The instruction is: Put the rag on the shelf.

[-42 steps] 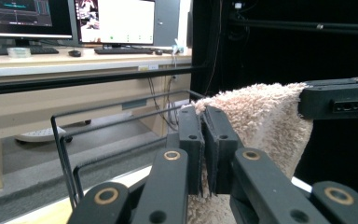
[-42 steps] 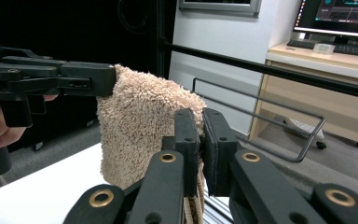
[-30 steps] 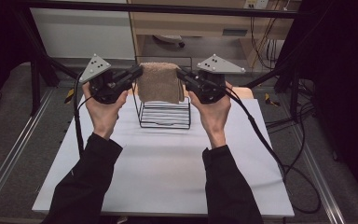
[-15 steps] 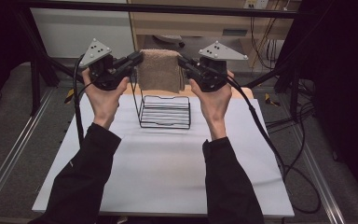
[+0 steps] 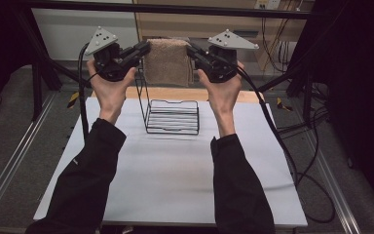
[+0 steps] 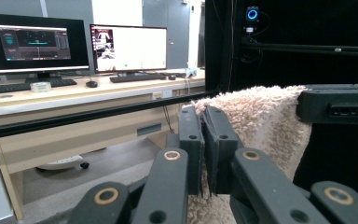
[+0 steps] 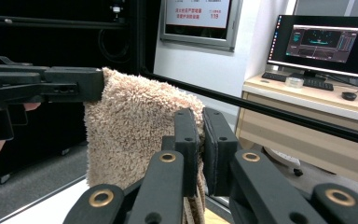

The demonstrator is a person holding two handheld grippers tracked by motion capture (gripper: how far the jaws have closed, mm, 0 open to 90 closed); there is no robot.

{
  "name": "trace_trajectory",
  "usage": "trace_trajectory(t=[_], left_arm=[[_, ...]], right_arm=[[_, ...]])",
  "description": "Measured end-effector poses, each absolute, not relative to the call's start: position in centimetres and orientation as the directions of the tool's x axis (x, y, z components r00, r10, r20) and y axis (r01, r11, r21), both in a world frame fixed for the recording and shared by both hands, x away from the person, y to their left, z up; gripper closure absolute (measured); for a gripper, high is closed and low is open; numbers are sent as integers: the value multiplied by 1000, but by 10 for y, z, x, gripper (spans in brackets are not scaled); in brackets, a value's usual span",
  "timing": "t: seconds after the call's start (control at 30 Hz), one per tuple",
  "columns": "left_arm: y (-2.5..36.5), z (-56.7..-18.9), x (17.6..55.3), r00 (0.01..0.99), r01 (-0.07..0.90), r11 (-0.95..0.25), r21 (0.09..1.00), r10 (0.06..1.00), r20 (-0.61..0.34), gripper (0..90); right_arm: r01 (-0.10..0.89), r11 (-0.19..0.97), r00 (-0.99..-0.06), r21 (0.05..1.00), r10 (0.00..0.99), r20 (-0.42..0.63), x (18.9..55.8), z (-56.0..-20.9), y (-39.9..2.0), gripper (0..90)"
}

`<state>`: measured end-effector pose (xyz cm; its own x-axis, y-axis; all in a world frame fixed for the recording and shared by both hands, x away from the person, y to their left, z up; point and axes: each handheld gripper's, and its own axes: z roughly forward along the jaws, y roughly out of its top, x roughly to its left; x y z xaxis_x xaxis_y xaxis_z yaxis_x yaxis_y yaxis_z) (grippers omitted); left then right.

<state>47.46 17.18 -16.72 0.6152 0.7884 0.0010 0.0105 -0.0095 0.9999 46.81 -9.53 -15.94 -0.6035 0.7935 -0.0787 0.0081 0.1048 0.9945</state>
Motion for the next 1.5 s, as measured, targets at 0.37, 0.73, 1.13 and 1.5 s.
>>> trace_trajectory(t=[0.37, 0.73, 1.13, 1.5], left_arm=[[172, -167, 497, 598, 21, -13, 1000, 801, -2, 863], [168, -178, 512, 582, 30, -16, 999, 813, -4, 863], [172, -202, 510, 592, 57, -51, 997, 806, 7, 863], [176, -224, 496, 607, 75, -58, 996, 795, 1, 862]], right_arm=[[-6, 129, -594, 992, 797, -107, 489, -158, -91, 853], [7, 158, -582, 987, 804, -124, 507, -163, -89, 853], [46, 187, -614, 981, 780, -120, 510, -188, -91, 851], [75, 211, -639, 975, 761, -116, 504, -207, -91, 848]])
